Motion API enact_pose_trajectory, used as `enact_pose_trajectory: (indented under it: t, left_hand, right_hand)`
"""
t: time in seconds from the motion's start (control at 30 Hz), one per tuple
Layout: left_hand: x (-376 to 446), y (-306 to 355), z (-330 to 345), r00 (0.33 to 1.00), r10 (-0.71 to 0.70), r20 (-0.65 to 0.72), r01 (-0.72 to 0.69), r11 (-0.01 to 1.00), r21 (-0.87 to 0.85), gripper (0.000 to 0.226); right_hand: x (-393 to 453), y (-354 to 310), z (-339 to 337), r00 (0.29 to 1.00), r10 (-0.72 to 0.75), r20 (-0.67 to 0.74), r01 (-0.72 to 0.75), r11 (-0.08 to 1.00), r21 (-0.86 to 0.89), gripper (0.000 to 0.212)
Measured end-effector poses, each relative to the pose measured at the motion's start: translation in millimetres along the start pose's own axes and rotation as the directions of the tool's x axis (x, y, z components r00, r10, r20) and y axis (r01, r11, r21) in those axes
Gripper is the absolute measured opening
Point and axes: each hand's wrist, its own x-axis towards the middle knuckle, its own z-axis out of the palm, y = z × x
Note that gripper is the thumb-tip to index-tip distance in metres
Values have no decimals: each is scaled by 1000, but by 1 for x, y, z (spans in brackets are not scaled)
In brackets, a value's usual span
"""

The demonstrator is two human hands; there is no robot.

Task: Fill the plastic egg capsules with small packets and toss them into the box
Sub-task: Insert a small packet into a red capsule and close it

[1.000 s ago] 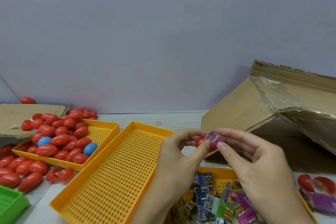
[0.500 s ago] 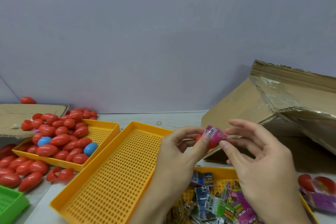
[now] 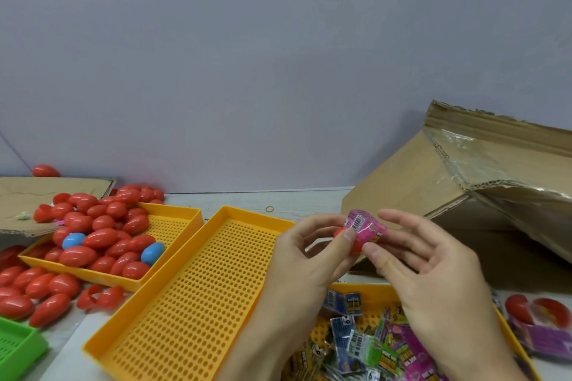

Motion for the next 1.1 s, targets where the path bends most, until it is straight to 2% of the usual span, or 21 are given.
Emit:
enact_pose_trajectory:
  t: [0.27,0.4,0.5,0.57,0.8,1.1]
  left_hand:
    - [-2,6,6,999,-45,4,45,988,-146,30]
    - [-3,8,8,996,-86,4,85,975,-207,32]
    - [-3,8,8,995,-99,5,97,968,-232,25]
    - [-3,9,9,995,-96,7,94,968,-234,23]
    - [-2,7,9,998,-56,4,55,976,-212,43]
    - [-3,4,10,999,-51,-3,48,965,-259,31]
  right_hand:
    - [-2,-6,4,1000,-2,28,1,999,46,34]
    - [-4,-8,3,999,-7,38,8,1000,-27,27]
    - [-4,-9,3,999,-18,33,20,998,-61,25]
    - [-4,-10,4,999,-26,34,29,996,-81,25]
    - [-4,-9,5,998,-57,24,60,988,-140,23]
    - [-1,-4,4,997,-79,5,79,986,-147,22]
